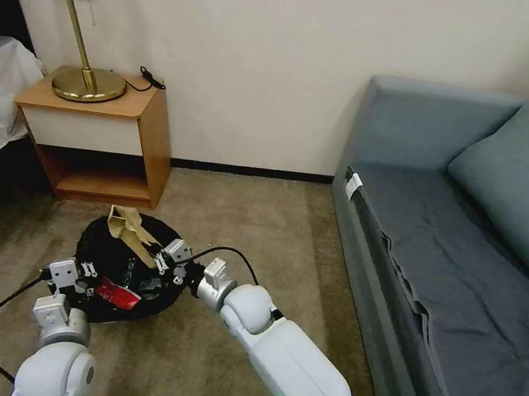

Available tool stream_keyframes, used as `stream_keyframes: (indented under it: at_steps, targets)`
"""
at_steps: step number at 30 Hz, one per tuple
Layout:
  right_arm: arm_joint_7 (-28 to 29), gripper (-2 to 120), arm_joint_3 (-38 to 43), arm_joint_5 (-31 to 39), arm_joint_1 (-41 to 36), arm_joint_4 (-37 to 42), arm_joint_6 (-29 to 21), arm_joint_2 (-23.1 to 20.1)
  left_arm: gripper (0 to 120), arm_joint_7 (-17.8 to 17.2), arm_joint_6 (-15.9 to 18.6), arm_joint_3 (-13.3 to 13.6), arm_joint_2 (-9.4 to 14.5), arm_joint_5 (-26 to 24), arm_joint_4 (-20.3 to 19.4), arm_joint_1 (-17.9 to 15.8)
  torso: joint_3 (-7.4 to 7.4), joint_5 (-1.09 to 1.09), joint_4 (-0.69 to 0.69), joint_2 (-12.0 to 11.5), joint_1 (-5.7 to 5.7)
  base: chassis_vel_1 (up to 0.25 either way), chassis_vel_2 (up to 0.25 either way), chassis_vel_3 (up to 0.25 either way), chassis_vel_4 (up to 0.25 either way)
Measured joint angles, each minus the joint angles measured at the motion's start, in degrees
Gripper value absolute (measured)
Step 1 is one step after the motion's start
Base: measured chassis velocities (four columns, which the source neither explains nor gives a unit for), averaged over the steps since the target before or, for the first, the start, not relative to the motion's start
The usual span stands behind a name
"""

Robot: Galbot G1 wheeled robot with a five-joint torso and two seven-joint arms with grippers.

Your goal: Pick up the trash bin, then pick up the garbage on the floor and place it into the trash bin.

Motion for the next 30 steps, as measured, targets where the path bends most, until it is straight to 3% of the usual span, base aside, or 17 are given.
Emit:
stream_keyframes:
  at_steps: [15, 23, 26, 30]
  targets:
    - [1.25, 55, 2.7, -3.2, -2.87, -0.86, 0.09, 0.26, 4, 0.75, -1.09, 0.05, 0.08, 0.21, 1.3, -0.23, 0.0, 0.0, 0.0, 0.0, 0.0, 0.0, 0.0, 0.0, 0.0]
    - [1.78, 85, 15.64, -3.92, -1.83, -0.28, 0.13, 4.36, 4, 0.07, -1.6, -1.9, 1.38, -1.97, 1.02, -0.09, 0.0, 0.01, 0.01, 0.0, 0.0, 0.0, 0.0, 0.0, 0.0]
    - [2.16, 96, 21.23, -4.32, -1.43, -2.07, 0.09, 3.77, 4, -1.51, -2.38, -2.73, 2.15, -4.52, 1.18, -0.45, 0.0, 0.01, 0.0, 0.0, 0.0, 0.0, 0.0, 0.0, 0.0]
    - [2.81, 99, 25.06, -5.51, -1.73, -5.01, 0.0, 2.52, 4, -3.78, -3.18, -3.38, 3.17, -8.03, 2.6, -1.36, 0.0, 0.01, -0.01, 0.0, 0.0, 0.0, 0.0, 0.0, 0.0]
